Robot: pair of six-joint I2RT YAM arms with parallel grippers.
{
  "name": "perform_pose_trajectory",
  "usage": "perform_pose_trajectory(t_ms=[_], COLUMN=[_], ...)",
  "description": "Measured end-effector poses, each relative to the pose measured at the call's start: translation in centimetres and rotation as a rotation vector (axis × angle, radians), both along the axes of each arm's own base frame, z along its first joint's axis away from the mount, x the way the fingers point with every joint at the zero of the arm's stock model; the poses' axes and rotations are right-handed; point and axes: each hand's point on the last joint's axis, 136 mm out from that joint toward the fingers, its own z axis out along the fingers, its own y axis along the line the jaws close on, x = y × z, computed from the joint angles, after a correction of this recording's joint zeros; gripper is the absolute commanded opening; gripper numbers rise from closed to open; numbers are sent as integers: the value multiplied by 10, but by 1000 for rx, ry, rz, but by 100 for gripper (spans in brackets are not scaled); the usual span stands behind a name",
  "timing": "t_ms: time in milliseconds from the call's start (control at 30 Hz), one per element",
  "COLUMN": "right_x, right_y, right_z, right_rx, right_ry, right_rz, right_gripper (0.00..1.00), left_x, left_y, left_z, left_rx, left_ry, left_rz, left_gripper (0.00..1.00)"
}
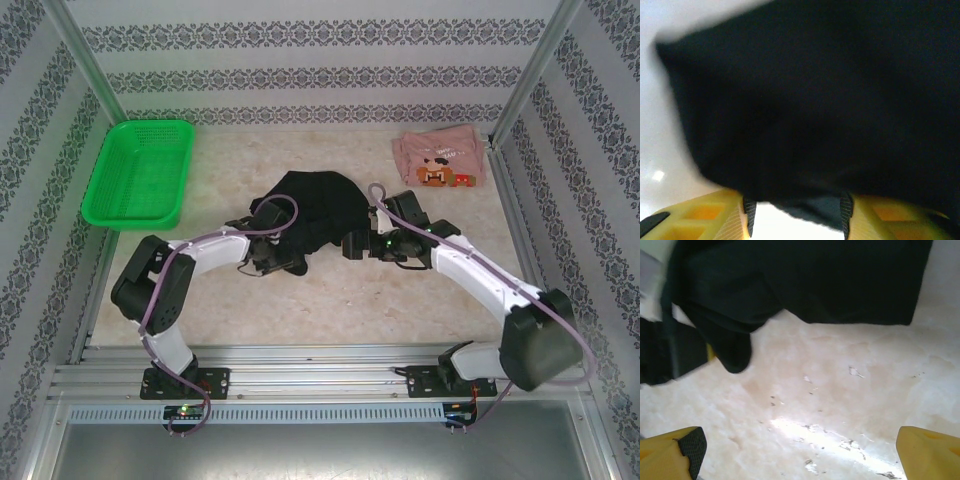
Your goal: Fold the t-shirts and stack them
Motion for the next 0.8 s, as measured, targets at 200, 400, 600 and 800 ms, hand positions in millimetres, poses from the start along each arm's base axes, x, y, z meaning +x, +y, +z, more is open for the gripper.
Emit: perform_pose_trajectory(t_ms=[200,400,600,800], right_x=[3,8,13,14], right_y=[0,-1,-11,-13], right_z=[-20,-14,-10,-5], right_rx=[-18,-2,8,25], right_ry=[51,35,27,18], right_rz=[13,21,-9,-14], right_gripper=[97,98,98,98], left_x=[32,29,5,1], left_y=[-14,-19,-7,-3], left_z=[31,88,151,155], left_rx=[-77,-177,-229,-130], left_ry=[-169,-290,-414,-401], left_rz=[10,-8,-39,-138], left_gripper=[44,37,50,58])
